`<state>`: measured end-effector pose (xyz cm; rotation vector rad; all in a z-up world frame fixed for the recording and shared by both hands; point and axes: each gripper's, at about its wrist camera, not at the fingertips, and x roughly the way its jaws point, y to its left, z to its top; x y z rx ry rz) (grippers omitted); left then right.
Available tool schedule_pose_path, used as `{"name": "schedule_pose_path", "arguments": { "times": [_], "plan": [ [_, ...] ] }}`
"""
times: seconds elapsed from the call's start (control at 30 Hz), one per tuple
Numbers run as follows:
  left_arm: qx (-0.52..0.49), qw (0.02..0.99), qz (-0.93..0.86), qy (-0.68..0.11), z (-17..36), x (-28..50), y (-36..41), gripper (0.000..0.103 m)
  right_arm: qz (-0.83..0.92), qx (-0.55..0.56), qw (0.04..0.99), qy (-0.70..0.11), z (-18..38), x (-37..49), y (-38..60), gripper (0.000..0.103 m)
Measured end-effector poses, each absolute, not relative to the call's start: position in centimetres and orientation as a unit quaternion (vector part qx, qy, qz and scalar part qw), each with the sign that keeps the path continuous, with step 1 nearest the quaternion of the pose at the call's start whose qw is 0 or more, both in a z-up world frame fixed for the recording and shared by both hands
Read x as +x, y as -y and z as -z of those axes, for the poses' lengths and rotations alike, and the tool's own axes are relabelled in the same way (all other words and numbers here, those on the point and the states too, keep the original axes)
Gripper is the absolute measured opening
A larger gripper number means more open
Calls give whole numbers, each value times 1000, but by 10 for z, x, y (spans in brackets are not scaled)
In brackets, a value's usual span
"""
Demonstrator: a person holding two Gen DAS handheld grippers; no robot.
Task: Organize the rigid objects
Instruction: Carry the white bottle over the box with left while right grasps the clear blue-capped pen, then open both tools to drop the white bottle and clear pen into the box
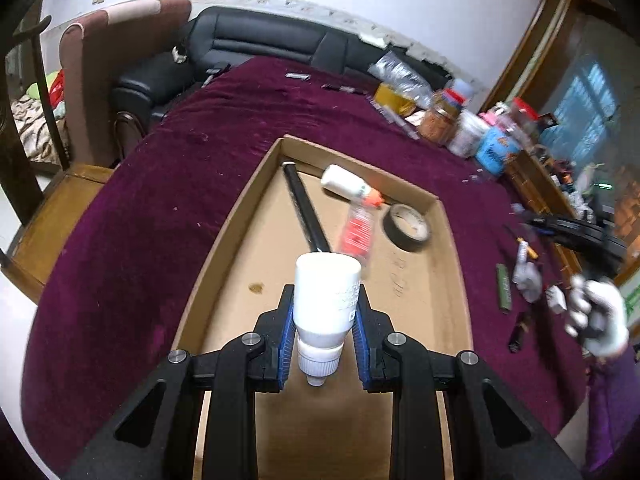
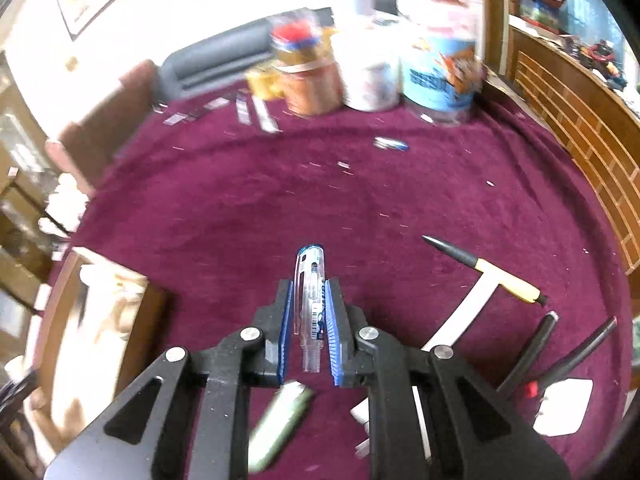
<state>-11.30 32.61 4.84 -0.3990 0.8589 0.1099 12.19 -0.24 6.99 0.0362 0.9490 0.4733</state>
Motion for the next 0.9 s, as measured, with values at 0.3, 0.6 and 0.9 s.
{"name": "schedule_pose_path", "arguments": {
  "times": [0.3, 0.6, 0.9],
  "plan": [
    [-213, 840, -73, -493, -16, -49, -349, 22, -348, 21, 815, -462, -82, 73, -71, 13],
    [-260, 832, -63, -487, -6, -42, -356, 34, -392, 9, 774, -498, -55, 54, -145, 14],
    [-313, 858, -53, -403, -36, -111, -370, 59, -405, 20, 743, -533, -33, 63, -200, 14]
  ]
}}
